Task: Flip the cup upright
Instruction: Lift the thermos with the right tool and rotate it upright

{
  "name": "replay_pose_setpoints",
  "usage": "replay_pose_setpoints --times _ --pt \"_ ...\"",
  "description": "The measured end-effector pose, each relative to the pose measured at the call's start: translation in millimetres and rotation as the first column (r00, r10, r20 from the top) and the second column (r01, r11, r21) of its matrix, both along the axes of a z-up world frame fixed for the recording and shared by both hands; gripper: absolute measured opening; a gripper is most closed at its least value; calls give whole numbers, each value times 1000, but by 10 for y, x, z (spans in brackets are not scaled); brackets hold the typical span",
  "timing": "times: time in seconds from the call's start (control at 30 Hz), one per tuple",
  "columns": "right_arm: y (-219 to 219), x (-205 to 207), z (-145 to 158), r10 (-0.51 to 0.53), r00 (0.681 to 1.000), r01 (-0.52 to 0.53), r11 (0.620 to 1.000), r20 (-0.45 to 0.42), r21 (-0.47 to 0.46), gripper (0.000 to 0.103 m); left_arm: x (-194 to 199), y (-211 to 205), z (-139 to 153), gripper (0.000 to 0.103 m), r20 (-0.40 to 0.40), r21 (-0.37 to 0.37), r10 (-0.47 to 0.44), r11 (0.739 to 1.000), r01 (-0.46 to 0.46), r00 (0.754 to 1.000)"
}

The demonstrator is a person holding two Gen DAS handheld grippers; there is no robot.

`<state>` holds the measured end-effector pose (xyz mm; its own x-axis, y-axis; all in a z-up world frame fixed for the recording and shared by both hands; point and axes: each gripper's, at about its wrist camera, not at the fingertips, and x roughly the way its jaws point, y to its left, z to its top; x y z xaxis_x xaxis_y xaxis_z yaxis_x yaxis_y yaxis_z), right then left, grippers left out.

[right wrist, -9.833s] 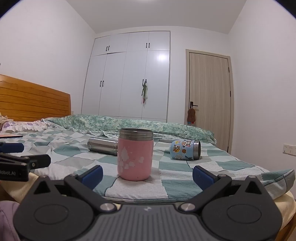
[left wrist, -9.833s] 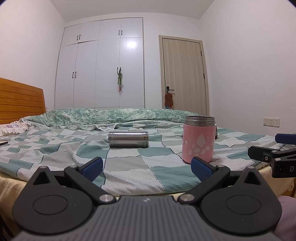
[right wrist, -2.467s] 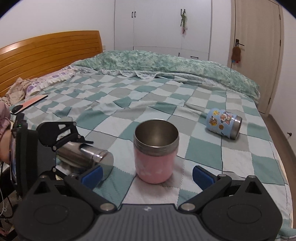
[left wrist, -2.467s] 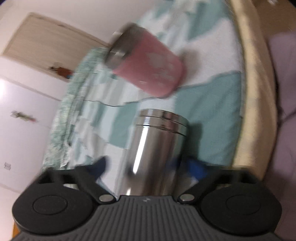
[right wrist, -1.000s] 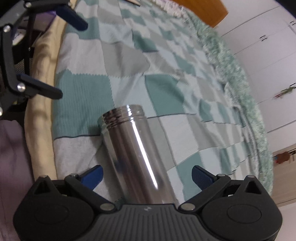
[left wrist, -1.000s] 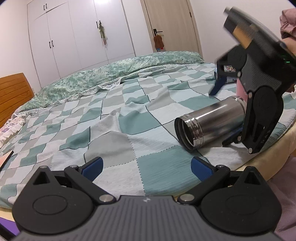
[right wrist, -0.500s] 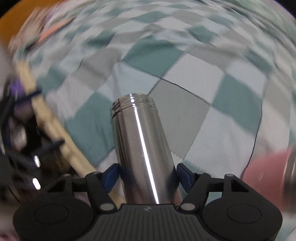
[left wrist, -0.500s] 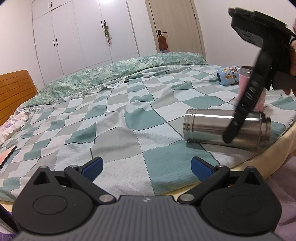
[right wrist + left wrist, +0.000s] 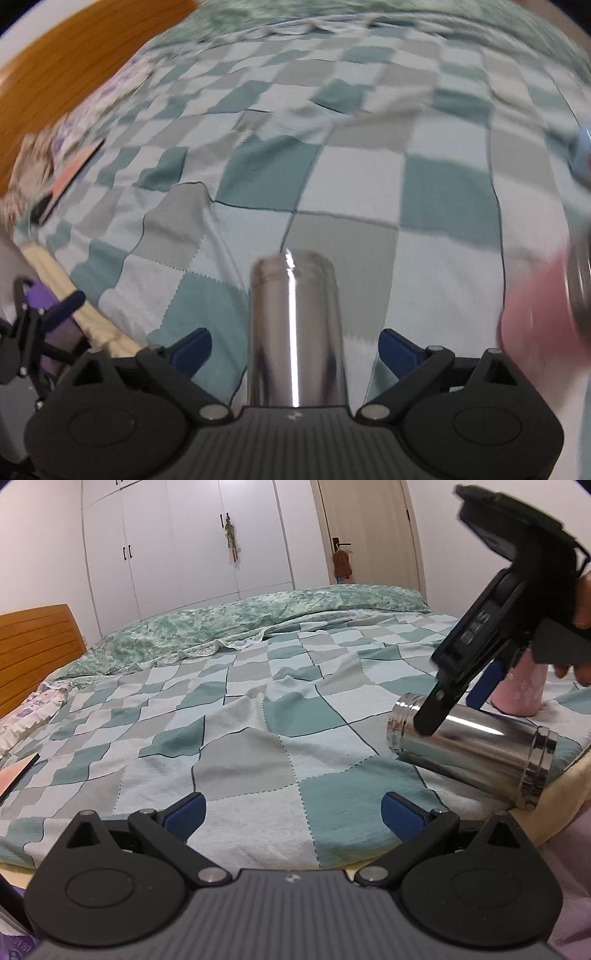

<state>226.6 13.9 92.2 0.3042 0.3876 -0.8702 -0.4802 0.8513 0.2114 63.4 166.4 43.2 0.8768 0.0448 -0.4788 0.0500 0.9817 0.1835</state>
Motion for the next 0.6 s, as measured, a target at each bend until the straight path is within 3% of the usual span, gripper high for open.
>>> replay_pose_setpoints --times 0.1,0.13,0.2,0.27,0.43,0.5,0.6 --pt "129 136 -103 35 999 -36 998 -25 -58 94 17 1 -13 103 -7 -6 4 1000 -4 1000" --pt "141 158 -150 42 999 -44 996 -31 -76 87 23 1 -17 103 -9 -7 5 1000 -5 1000" --pt "155 176 -253 47 997 -53 995 -64 -89 64 25 -6 -21 103 -11 -5 5 1000 -5 1000" --pt "88 140 -283 45 997 -48 998 -67 -46 61 18 -4 -24 103 -12 -4 2 1000 -2 1000" --pt "-173 -134 -86 40 994 -46 997 105 57 61 3 -3 8 103 -1 -10 3 1000 -3 1000" --pt "-272 -250 8 21 979 -41 995 204 93 61 -2 -10 22 103 5 -14 1 1000 -1 1000" --pt "-428 -437 121 -33 928 -28 987 371 157 61 -4 -33 49 103 15 -18 0 1000 0 1000"
